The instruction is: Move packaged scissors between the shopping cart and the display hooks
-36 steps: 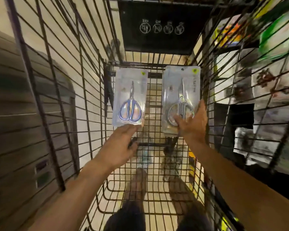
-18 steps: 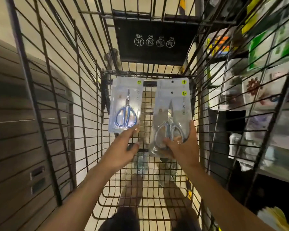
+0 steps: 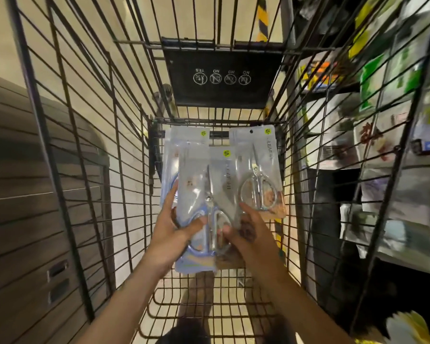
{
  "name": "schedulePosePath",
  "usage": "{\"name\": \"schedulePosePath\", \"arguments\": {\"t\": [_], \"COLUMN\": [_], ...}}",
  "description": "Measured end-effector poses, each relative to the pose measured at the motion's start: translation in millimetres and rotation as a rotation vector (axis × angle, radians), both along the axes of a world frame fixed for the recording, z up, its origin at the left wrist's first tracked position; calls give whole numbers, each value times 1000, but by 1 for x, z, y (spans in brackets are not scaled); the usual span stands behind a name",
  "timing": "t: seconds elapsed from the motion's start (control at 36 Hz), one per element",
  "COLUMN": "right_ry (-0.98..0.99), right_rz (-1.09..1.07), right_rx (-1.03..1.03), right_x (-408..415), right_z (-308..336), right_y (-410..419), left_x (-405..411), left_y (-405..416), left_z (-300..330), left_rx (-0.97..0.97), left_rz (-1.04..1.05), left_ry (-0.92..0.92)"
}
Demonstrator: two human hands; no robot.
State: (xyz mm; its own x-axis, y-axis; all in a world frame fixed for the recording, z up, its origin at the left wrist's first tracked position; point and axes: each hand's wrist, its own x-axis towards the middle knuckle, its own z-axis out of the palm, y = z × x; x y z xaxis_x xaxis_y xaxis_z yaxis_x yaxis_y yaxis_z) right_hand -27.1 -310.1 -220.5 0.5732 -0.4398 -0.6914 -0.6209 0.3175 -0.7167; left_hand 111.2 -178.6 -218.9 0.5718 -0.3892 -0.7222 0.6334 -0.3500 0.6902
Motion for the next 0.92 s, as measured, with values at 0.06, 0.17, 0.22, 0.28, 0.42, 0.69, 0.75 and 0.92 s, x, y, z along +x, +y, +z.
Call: {"name": "schedulePosePath", "arguments": {"t": [0.06, 0.17, 0.22, 0.28, 0.42, 0.69, 0.75, 0.92], "right_ry": [46, 108, 128, 194, 409, 357, 353, 313], "right_rz": [11, -92, -117, -126, -18, -164, -213, -225], "right_rx": [-83, -265, -374, -402, -547, -609, -538, -281], "right_x": [5, 19, 27, 35, 44, 36, 36, 26], "right_z": [-6, -22, -37, -54, -89, -84, -80, -73], "right_y": [-13, -39, -51, -62, -73, -61, -60, -51], "left_x": [6, 15, 20, 22, 26, 20, 20, 21], "left_y": [5, 9, 11, 13, 16, 18, 18, 20], "left_z": [2, 9, 10, 11, 10, 0, 1, -3], "left_rx": [13, -1, 17, 34, 47, 73, 62, 79], "left_rz": [18, 9, 16, 3, -25, -29, -23, -39], "left_ry": [-18, -62, -80, -114, -131, -149, -151, -178]}}
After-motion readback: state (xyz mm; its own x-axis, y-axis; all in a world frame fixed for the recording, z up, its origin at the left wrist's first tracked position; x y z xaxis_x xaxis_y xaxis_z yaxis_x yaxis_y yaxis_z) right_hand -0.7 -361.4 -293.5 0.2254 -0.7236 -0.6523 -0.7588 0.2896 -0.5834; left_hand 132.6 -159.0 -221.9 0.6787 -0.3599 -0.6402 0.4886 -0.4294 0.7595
